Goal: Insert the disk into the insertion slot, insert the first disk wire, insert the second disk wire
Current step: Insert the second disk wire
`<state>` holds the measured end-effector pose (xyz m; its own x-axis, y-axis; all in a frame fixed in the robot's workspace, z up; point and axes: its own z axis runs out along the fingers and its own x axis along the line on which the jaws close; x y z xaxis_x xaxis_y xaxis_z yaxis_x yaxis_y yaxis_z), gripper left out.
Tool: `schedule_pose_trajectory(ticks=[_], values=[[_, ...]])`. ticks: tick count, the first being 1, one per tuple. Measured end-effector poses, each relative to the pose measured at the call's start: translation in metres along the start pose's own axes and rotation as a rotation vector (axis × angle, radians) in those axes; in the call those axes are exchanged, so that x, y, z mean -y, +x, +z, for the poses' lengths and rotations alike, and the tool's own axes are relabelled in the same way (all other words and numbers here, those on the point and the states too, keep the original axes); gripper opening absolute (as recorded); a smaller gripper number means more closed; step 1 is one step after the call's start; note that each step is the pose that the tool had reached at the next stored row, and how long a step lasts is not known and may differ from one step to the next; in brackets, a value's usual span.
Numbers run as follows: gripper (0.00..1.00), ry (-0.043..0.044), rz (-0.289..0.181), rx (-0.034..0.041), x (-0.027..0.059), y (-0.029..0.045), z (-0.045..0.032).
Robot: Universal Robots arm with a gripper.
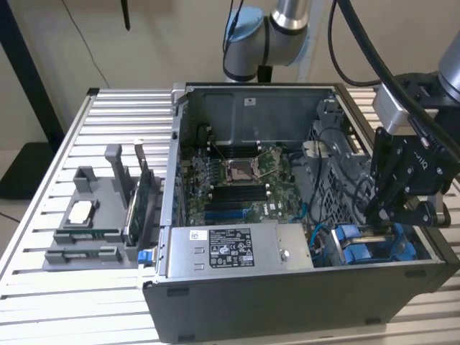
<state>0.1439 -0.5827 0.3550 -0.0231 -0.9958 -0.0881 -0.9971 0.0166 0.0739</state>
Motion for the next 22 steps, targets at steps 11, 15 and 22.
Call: schedule_pose_trajectory(ticks=[11,15,22], values=[[0.16,0.0142,-0.001,0.0004,0.0056,-0.0002,0.0096],[0.16,0.0143,-0.001,0.001,0.0062,-0.0031,0.0099],[0.16,0.0157,-0.001,-0.0121,0.0063,-0.0042,0.0101]])
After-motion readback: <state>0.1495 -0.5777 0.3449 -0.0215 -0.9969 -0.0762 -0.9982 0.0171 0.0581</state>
